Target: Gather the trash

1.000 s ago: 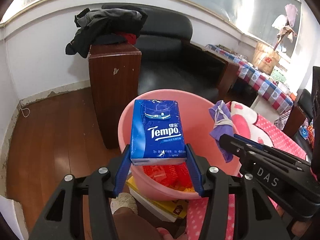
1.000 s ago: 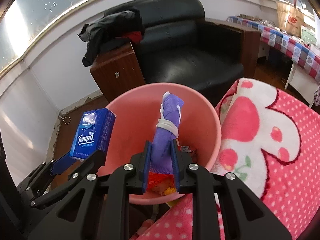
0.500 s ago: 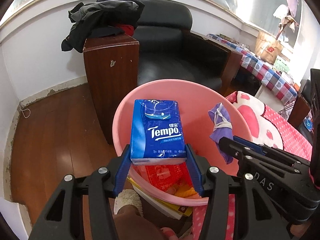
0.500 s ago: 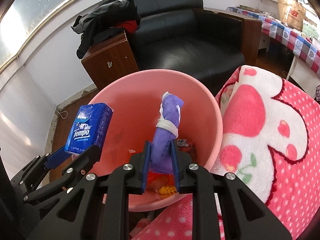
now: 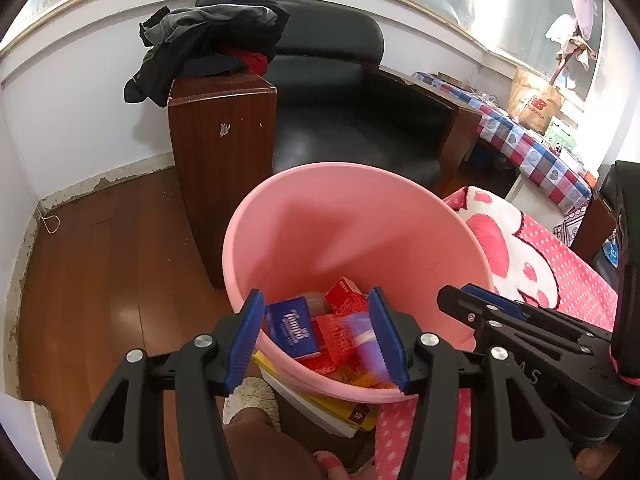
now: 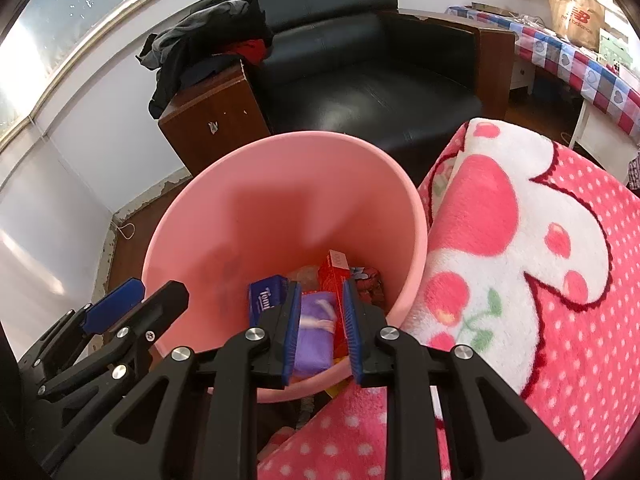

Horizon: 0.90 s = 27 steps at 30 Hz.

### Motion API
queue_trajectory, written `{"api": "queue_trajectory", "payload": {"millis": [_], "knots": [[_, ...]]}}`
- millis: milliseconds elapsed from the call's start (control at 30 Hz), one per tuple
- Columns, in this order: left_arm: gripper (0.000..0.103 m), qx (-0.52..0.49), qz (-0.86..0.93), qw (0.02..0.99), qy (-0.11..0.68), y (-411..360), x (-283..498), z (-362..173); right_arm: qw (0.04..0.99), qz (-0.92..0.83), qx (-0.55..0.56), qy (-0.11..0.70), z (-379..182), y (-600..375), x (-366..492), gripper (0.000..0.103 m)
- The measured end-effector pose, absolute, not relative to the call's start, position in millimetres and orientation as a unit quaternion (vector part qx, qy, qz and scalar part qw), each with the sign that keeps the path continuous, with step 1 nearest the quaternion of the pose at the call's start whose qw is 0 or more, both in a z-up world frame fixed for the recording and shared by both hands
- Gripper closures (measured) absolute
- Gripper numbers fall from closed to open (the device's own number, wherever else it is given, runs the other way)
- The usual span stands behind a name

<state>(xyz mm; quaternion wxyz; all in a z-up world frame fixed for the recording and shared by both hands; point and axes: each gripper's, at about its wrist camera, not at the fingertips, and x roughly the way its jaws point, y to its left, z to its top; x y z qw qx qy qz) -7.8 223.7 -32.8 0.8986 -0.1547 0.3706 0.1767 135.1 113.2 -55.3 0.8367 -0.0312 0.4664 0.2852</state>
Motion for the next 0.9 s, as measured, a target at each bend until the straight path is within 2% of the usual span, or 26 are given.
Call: {"api": "queue_trajectory", "payload": {"millis": [900], "knots": [[0.046, -0.142, 0.185, 0.911, 0.341, 193.7, -43.4, -3.5, 0.866, 0.302, -0.042, 0.395, -12.4, 64.8, 80.6, 0.081]]}}
